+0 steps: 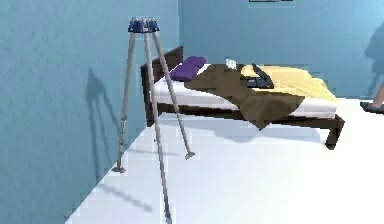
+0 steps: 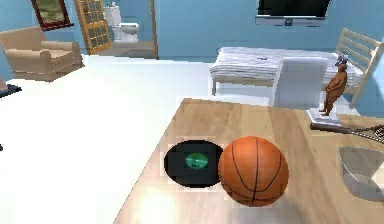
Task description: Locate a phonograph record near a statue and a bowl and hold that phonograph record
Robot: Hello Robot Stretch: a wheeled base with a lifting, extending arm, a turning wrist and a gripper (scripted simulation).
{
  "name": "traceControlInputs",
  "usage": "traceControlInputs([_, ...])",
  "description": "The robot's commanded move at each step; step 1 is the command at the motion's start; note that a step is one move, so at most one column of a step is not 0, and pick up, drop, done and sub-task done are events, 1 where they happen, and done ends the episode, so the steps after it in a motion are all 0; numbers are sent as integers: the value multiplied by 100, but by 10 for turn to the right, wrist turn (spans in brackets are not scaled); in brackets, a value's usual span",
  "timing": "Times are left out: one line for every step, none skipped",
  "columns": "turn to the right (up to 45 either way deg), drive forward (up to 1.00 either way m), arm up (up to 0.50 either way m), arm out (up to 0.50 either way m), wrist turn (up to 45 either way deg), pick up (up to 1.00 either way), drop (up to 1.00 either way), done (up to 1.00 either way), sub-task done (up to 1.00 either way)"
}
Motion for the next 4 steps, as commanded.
traceControlInputs([0,0,50,0,0,0,0,0,0])
traceControlInputs([0,0,36,0,0,0,0,0,0])
traceControlInputs([0,0,0,26,0,0,0,0,0])
traceControlInputs([0,0,0,0,450,0,0,0,0])
